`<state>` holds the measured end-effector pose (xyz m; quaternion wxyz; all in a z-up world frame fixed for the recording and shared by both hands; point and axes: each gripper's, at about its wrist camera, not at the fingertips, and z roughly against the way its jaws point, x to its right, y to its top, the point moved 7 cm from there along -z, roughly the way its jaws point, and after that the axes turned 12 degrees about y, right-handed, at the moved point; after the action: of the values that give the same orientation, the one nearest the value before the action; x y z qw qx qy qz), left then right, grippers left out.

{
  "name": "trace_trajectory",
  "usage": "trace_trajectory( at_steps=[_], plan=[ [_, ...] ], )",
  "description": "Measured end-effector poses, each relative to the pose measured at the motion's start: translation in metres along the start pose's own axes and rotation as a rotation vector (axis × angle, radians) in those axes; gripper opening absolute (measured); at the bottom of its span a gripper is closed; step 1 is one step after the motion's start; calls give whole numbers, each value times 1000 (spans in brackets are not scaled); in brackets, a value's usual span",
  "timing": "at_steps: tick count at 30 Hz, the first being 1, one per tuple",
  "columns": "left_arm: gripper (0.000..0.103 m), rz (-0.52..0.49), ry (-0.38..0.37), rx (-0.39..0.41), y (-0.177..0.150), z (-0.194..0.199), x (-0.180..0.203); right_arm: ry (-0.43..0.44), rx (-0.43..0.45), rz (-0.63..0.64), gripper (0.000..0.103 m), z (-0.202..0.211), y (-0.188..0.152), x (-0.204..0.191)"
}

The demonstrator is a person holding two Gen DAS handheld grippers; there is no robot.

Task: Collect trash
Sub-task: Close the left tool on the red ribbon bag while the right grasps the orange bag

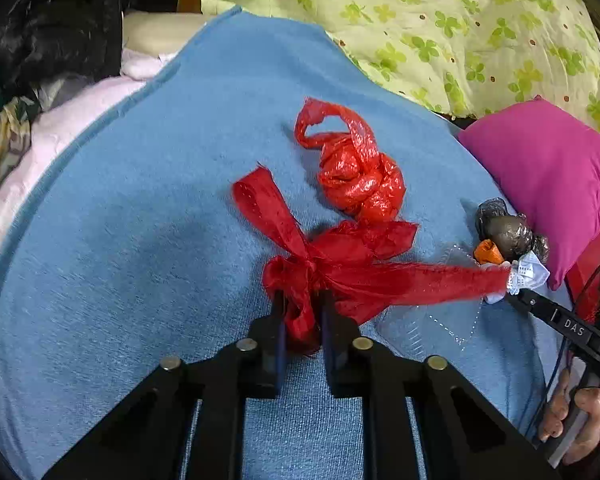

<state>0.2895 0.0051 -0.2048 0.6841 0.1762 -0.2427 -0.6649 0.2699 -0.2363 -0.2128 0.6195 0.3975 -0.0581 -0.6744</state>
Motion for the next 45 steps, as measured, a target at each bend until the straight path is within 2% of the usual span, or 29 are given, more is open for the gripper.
trace_trajectory(
  at_steps=[7,13,20,24,25,28,32,35,36,38,41,45],
  plan=[
    [7,-49,85,97,4,28,-1,3,15,20,30,19,-3,-12],
    [7,-87,102,163,3,51,2,14,-4,53,30,31,-15,-24],
    [7,-104,114,196,3,59,6,28,7,65,30,39,-18,-29],
    [7,-104,115,197,3,58,7,28,-15,60,33,37,-17,-28],
    [7,-104,116,197,3,58,7,25,-23,58,37,36,-16,-27],
    [7,-107,115,200,3,59,9,-9,2,50,73,35,-12,-22],
    [7,-119,113,203,2,59,10,-16,43,30,73,31,-3,-19],
    [7,-119,105,201,1,59,11,-12,17,4,71,16,-3,-13],
    [7,-120,100,198,0,59,11,-15,-4,6,69,10,-4,-13],
    [7,-121,77,189,-1,59,11,-15,-48,7,54,0,-9,-12],
    [7,-115,27,175,-2,59,10,-33,-54,50,48,1,-11,-17],
    [7,-113,-36,161,-3,60,14,-43,-53,73,45,9,-15,-22]
  ],
)
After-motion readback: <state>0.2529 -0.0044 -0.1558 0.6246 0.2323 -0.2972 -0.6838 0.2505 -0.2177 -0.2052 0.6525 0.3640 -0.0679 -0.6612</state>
